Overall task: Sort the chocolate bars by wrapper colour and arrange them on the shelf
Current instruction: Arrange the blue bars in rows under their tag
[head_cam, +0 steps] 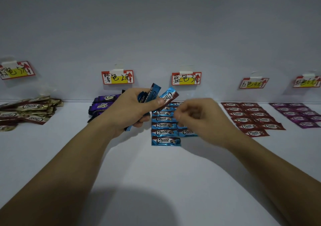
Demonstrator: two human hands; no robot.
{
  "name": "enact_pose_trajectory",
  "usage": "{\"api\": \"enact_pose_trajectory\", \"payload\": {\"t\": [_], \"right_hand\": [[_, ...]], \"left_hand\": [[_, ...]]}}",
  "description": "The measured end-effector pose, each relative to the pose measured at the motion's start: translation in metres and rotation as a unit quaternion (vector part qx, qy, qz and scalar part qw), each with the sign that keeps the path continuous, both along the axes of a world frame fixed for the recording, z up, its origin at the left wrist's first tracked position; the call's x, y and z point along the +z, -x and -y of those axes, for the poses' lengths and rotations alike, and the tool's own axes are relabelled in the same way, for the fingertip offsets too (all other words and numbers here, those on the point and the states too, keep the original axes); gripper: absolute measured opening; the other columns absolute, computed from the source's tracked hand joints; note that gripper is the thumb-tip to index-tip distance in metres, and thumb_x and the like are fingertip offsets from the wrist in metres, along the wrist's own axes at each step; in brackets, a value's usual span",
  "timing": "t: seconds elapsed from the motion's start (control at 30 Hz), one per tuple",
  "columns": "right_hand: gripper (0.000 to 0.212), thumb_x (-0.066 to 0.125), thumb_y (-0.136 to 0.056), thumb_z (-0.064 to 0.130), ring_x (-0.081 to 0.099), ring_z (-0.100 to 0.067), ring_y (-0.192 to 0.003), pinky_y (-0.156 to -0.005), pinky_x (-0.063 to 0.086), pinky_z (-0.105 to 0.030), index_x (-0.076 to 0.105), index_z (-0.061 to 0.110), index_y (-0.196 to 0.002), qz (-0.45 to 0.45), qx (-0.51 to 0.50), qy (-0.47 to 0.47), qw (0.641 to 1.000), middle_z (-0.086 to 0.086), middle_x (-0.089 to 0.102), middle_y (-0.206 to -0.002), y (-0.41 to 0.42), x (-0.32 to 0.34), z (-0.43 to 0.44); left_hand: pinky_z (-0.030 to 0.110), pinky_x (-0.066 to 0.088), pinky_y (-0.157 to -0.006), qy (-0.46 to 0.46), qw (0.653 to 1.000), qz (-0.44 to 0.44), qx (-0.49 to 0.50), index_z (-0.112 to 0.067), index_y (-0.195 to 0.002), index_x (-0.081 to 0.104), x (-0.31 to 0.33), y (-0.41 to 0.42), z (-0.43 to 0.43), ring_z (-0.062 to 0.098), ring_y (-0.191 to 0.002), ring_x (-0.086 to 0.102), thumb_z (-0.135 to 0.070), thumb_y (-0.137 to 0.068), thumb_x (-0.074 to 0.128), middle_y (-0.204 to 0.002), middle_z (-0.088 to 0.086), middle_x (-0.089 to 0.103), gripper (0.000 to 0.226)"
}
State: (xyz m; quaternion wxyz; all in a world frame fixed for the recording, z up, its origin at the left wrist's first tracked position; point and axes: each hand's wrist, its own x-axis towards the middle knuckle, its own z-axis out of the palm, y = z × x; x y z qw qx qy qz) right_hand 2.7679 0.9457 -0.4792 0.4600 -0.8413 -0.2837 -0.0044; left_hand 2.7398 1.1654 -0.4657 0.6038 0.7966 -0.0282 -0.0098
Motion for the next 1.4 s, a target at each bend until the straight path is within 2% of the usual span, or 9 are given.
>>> {"api": "enact_pose_trajectory", "payload": {"t": [0.13, 0.23, 0.33, 0.43, 0.53, 0.73, 1.0, 1.2, 1.4], "right_hand": [[0.024, 0.070, -0.091, 0.017, 0.072, -0.011, -0.072, -0.061, 0.056, -0.023, 0.059, 0.019, -0.112, -0.054, -0.014, -0.133, 0.990, 0.001, 0.076, -0.084, 0.001, 0.015, 0.005], [0.036, 0.076, -0.085, 0.010, 0.076, -0.023, -0.082, -0.068, 0.062, -0.032, 0.060, 0.017, -0.116, -0.084, 0.035, -0.137, 0.986, -0.007, 0.077, -0.089, 0.004, 0.014, 0.005], [0.026, 0.077, -0.084, 0.005, 0.075, -0.027, -0.081, -0.073, 0.063, -0.040, 0.066, 0.010, -0.107, -0.061, 0.018, -0.140, 0.988, -0.009, 0.076, -0.086, 0.003, 0.012, 0.004], [0.016, 0.070, -0.087, -0.003, 0.073, -0.020, -0.082, -0.071, 0.060, -0.029, 0.071, 0.010, -0.097, -0.049, -0.012, -0.161, 0.986, -0.004, 0.075, -0.091, -0.001, 0.021, 0.012], [0.023, 0.066, -0.091, -0.001, 0.072, -0.017, -0.089, -0.066, 0.057, -0.021, 0.072, 0.019, -0.102, -0.055, -0.006, -0.059, 0.997, -0.002, 0.074, -0.096, -0.004, 0.031, 0.026], [0.015, 0.081, -0.082, 0.013, 0.071, -0.008, -0.088, -0.073, 0.058, -0.022, 0.076, 0.022, -0.094, 0.062, 0.035, 0.099, 0.993, 0.010, 0.076, -0.090, 0.004, 0.001, 0.053], [0.018, 0.084, -0.080, 0.024, 0.063, -0.002, -0.096, -0.077, 0.043, -0.004, 0.081, 0.023, -0.098, 0.176, 0.039, 0.127, 0.975, 0.011, 0.074, -0.097, 0.001, -0.023, 0.058], [0.011, 0.082, -0.080, 0.026, 0.062, -0.005, -0.097, -0.077, 0.049, -0.019, 0.082, 0.031, -0.089, 0.157, 0.024, 0.129, 0.979, 0.020, 0.069, -0.090, 0.010, -0.026, 0.061], [0.014, 0.078, -0.085, 0.022, 0.062, -0.001, -0.098, -0.076, 0.049, -0.014, 0.081, 0.031, -0.094, 0.139, 0.034, 0.152, 0.978, 0.025, 0.070, -0.091, 0.010, -0.027, 0.063]], "left_hand": [[0.022, 0.036, -0.046, -0.029, 1.000, 0.001, -0.010, -0.025, -0.097, 0.071, 0.001, 0.002, 0.006, 0.004, -0.050, 0.047, -0.046, -0.083, 0.068, -0.062, -0.007, 0.063, 0.026], [0.022, 0.033, -0.045, -0.043, 0.998, 0.005, -0.042, -0.021, -0.098, 0.072, -0.001, 0.006, 0.015, 0.002, -0.045, 0.043, -0.042, -0.086, 0.068, -0.055, -0.009, 0.058, 0.024], [0.020, 0.033, -0.044, -0.055, 0.996, 0.016, -0.063, -0.019, -0.106, 0.071, -0.002, 0.009, 0.021, 0.001, -0.044, 0.045, -0.037, -0.091, 0.067, -0.055, -0.010, 0.057, 0.024], [0.018, 0.041, -0.047, -0.076, 0.994, 0.065, -0.054, -0.015, -0.101, 0.069, 0.000, 0.007, 0.018, 0.000, -0.051, 0.056, -0.036, -0.091, 0.068, -0.061, -0.014, 0.063, 0.024], [0.018, 0.054, -0.063, -0.210, 0.967, 0.126, -0.076, -0.026, -0.094, 0.068, -0.005, 0.003, 0.012, -0.004, -0.081, 0.068, -0.033, -0.091, 0.070, -0.084, -0.017, 0.072, 0.008], [0.021, 0.054, -0.080, -0.416, 0.886, 0.140, -0.150, -0.031, -0.105, 0.073, -0.017, 0.002, 0.016, 0.000, -0.097, 0.061, -0.040, -0.090, 0.072, -0.110, -0.017, 0.069, 0.018], [0.031, 0.057, -0.085, -0.401, 0.885, 0.147, -0.187, -0.043, -0.088, 0.065, -0.021, -0.001, 0.011, -0.002, -0.097, 0.061, -0.043, -0.084, 0.077, -0.103, -0.022, 0.067, 0.013], [0.031, 0.057, -0.086, -0.396, 0.887, 0.141, -0.192, -0.044, -0.088, 0.066, -0.024, -0.003, 0.012, -0.005, -0.098, 0.060, -0.041, -0.084, 0.078, -0.101, -0.025, 0.066, 0.013], [0.033, 0.058, -0.085, -0.395, 0.886, 0.140, -0.199, -0.045, -0.088, 0.065, -0.025, -0.004, 0.011, -0.001, -0.101, 0.062, -0.043, -0.084, 0.077, -0.106, -0.021, 0.069, 0.012]]}}
